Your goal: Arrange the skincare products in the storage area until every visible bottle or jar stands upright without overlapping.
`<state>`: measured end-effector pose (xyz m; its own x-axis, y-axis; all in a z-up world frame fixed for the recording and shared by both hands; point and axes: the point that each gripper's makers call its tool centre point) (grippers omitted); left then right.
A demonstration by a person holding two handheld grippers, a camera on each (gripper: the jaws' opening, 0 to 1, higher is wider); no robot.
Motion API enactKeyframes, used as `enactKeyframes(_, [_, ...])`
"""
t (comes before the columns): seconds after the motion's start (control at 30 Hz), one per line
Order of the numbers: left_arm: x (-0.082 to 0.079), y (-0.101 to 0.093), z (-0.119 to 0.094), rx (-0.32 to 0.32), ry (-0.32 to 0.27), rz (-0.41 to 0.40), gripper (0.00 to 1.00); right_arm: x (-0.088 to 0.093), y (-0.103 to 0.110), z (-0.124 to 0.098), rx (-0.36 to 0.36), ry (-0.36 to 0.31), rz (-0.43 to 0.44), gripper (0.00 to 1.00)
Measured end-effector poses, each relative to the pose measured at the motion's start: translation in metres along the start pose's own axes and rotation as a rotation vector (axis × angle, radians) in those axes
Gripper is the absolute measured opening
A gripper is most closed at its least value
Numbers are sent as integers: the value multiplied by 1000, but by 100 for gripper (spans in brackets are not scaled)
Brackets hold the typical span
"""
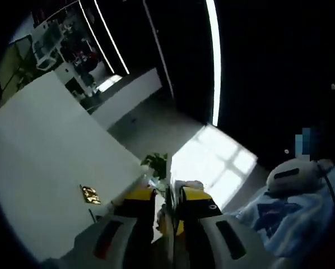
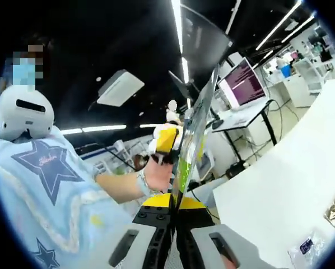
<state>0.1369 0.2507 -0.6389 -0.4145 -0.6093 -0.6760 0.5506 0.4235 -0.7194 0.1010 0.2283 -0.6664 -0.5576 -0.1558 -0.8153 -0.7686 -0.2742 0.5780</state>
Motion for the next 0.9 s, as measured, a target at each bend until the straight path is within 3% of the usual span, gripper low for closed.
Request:
enactKeyframes(0.07, [14, -3, 0, 16, 65, -10, 10, -1, 0, -2, -1, -10, 8, 0])
enactKeyframes(0.1, [24, -5, -1, 30, 120, -22, 1, -2, 0, -2, -2, -14, 11, 0])
enactKeyframes(0.13, [23, -5, -1, 24, 116, -68, 0, 1, -1, -1, 7, 2, 18, 0])
enactKeyframes(0.27, [18, -1, -4, 35, 96, -66, 0, 2, -1, 0, -1, 3, 105, 0])
enactKeyframes(0.33, [16, -1, -5, 32, 95, -45, 0, 1, -2, 1, 5, -5, 86, 0])
enactKeyframes(0.43, [19, -1, -6, 25, 119, -43, 0, -17, -7, -3, 32, -116, 32, 0])
enactKeyframes(0.5, [21, -1, -7, 28, 120, -42, 0, -31, -12, -10, 45, -196, 105, 5])
enactKeyframes(0.53, [23, -1, -7, 30, 126, -44, 0, -35, -13, -13, 44, -218, 120, 2])
enactKeyframes(0.57, [25, -2, -6, 36, 130, -48, 0, -35, -14, -14, 41, -220, 125, 0])
enactKeyframes(0.6, [26, -2, -5, 35, 127, -47, 0, -30, -6, -14, 1, -176, 173, 0])
enactKeyframes(0.63, [27, -5, -4, 51, 127, -52, 0, -32, -10, -15, 19, -178, 140, 0])
enactKeyframes(0.7, [24, 0, -3, 31, 99, -17, 0, -33, -13, -15, 57, -185, 89, 0])
enactKeyframes(0.77, [22, 2, -2, 28, 80, 9, 0, -35, -13, -16, 58, -195, 94, 0])
enactKeyframes(0.9, [26, -3, -1, 58, 102, -14, 4, -42, -15, -20, 64, -238, 115, 0])
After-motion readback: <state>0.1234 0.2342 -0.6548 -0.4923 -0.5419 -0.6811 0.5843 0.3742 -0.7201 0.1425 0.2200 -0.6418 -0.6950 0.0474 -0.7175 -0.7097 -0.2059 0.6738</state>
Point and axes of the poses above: the point that each gripper's makers call its tool centre point, and the gripper's own axes: z roughly forward along the fingers, y roughly to its left, x roughly out of its underside, and after that the axes turned 3 degrees about -y, right-handed
